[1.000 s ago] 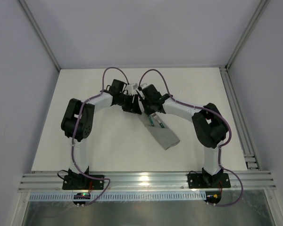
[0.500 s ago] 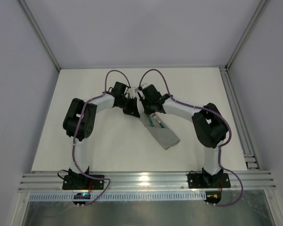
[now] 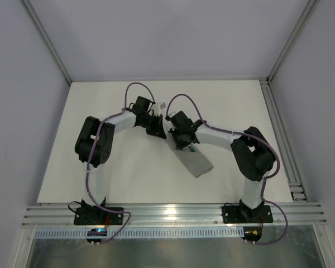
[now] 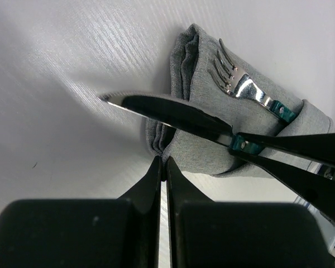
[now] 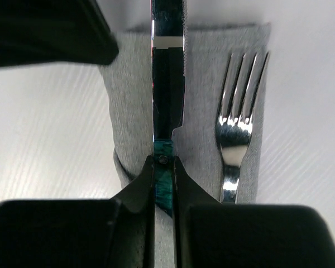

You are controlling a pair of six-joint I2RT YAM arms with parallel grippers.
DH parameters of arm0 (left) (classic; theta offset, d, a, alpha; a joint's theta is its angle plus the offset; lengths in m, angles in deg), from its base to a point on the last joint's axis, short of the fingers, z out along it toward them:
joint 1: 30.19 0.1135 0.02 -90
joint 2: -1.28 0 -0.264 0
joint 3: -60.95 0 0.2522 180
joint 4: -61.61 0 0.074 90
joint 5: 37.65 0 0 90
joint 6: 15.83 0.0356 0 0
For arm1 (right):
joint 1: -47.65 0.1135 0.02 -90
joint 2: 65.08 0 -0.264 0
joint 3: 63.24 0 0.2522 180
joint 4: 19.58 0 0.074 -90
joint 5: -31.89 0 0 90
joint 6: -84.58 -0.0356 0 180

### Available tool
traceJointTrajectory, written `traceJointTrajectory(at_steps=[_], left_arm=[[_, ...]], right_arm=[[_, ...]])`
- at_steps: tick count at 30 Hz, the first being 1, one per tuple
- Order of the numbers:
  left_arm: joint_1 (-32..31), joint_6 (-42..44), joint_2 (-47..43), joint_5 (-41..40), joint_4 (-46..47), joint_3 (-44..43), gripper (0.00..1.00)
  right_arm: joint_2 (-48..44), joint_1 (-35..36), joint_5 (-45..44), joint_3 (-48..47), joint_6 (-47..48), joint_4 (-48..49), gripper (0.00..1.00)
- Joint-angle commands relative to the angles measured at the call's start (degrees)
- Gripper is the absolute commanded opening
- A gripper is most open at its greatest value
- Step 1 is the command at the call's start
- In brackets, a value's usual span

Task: Fold the napkin into a case and place the utensils inside
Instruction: Stuff the knife into the folded napkin.

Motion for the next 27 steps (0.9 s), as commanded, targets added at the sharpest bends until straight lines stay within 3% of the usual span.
traceJointTrajectory(at_steps=[1, 27], left_arm=[[0.2, -1.1, 0.0, -1.2, 1.8, -2.0, 0.00], [1.3, 0.3, 0.4, -2.3, 1.0, -3.5, 0.00]], right_arm=[[-4.6, 1.1, -1.2, 2.9, 1.7, -4.7, 0.03], [-8.5, 2.3, -2.4, 7.7, 0.4, -12.3, 0.04]])
